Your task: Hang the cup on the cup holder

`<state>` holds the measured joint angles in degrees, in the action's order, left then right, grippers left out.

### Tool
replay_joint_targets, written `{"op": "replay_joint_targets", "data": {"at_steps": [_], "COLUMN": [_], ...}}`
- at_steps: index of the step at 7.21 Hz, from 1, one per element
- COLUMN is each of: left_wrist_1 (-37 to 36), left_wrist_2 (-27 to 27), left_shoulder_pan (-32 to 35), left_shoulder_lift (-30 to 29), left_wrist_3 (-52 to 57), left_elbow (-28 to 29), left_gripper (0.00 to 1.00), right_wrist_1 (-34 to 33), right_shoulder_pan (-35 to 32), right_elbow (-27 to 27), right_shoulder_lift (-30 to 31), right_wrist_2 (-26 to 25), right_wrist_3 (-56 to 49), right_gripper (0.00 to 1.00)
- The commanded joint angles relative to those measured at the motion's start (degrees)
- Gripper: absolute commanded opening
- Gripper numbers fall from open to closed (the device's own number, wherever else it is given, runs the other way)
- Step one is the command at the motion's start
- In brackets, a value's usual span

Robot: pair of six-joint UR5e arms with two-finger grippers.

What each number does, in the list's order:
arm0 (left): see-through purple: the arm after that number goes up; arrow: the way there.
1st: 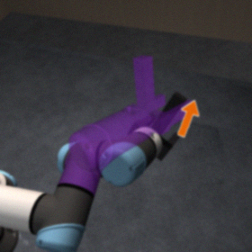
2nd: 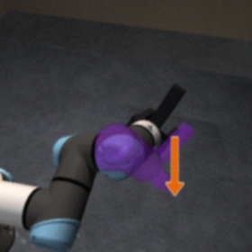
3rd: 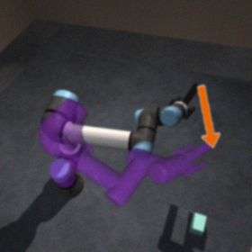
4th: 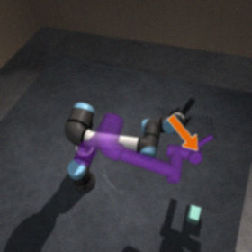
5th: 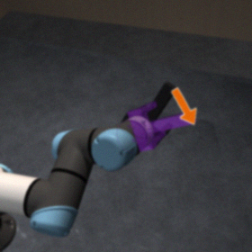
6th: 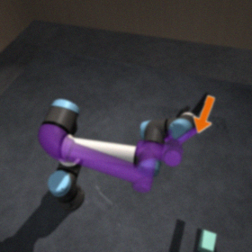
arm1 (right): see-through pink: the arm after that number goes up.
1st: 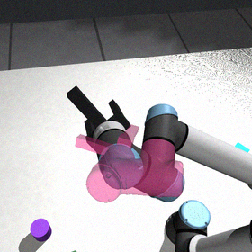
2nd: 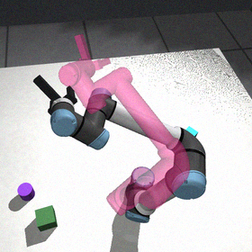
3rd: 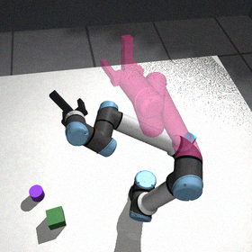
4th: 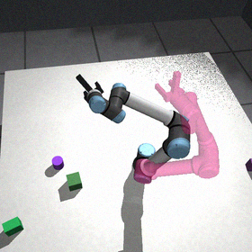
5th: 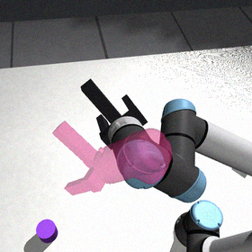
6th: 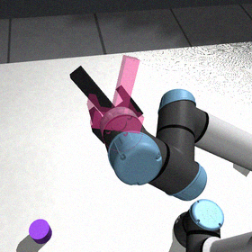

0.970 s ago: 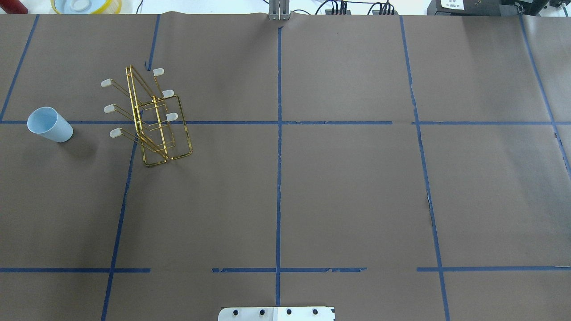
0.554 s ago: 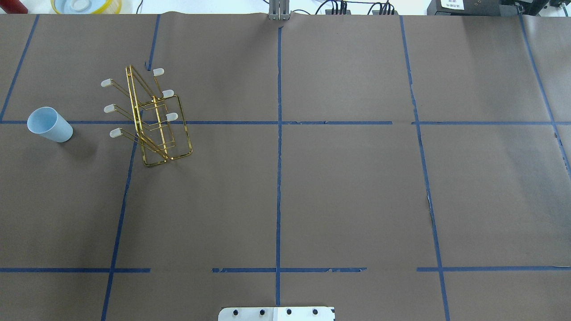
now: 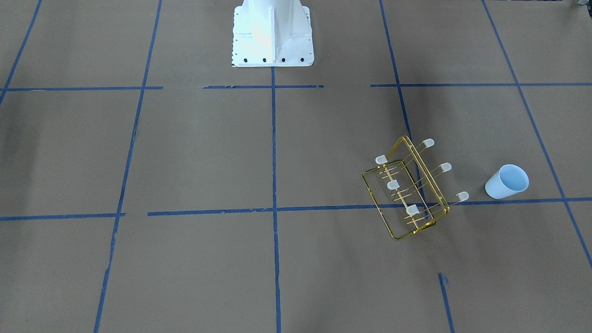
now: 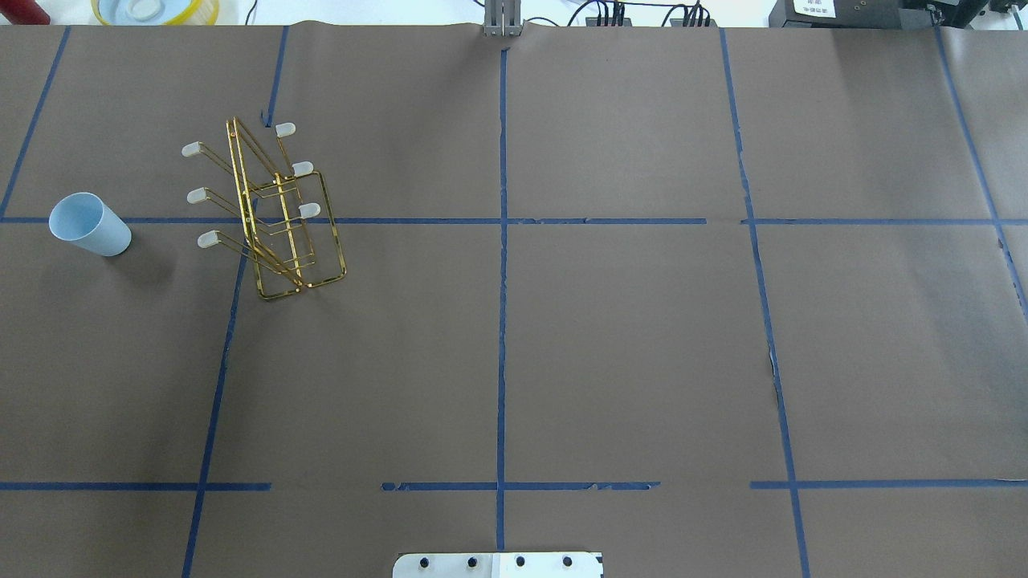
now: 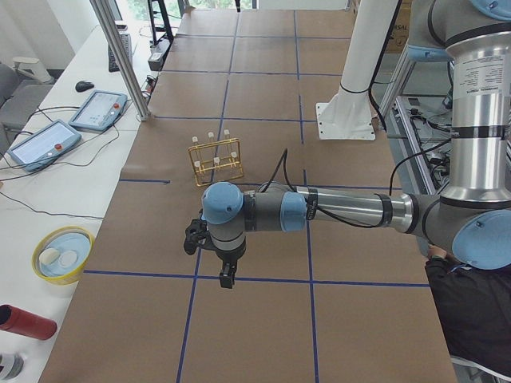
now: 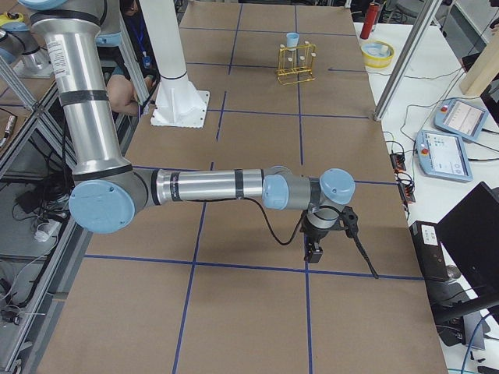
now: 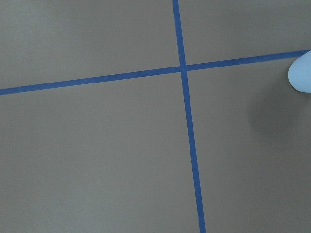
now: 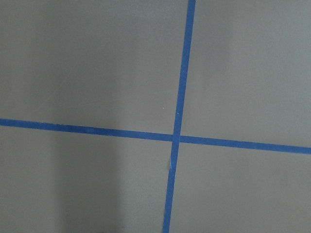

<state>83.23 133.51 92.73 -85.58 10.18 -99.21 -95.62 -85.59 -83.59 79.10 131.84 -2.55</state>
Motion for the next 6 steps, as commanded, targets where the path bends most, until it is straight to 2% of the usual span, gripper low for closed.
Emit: {"op": "replay_joint_targets", "data": {"at_steps": [1, 6], "left_wrist_1": [0.0, 0.6], "left_wrist_2": [-0.1, -0.2], "left_shoulder_pan": [0.0, -0.1], "left_shoulder_lift": [0.1, -1.1], "left_wrist_3": [-0.1, -0.3], "left_elbow": [0.4, 1.5], "left_gripper": [1.0, 1.0], "right_wrist_1": [0.0, 0.0], "right_shoulder_pan": [0.0, 0.1], "right_elbow": [0.0, 0.0], "right_shoulder_lift": [0.0, 0.0], "right_wrist_2": [0.0, 0.0], "right_wrist_3": [0.0, 0.1], "right_gripper": [1.0, 1.0]}}
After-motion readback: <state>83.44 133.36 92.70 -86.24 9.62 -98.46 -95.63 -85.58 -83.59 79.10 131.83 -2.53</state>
